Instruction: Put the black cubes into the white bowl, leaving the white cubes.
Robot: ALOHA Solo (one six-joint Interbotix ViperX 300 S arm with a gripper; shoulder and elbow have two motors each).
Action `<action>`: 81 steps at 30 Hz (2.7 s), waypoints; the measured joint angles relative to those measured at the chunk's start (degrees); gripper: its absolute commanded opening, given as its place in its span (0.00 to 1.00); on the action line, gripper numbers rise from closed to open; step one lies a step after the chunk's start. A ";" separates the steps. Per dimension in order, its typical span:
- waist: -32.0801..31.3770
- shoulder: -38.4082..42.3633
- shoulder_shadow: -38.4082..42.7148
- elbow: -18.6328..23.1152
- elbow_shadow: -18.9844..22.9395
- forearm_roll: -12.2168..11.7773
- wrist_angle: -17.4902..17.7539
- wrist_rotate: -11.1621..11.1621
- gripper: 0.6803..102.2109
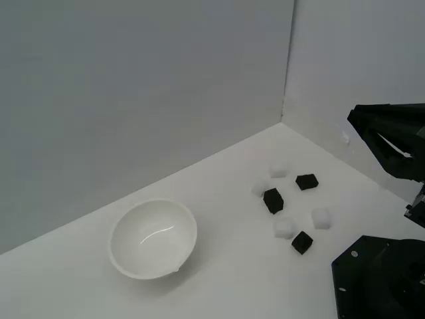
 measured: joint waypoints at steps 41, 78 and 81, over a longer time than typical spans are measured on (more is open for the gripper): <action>0.79 -9.05 -8.70 -7.82 -7.56 2.02 3.34 0.97 0.03; 7.56 -58.45 -58.45 -15.82 -15.64 1.05 17.05 -2.11 0.90; 7.56 -60.56 -60.64 -15.56 -15.38 0.09 15.64 -2.11 0.93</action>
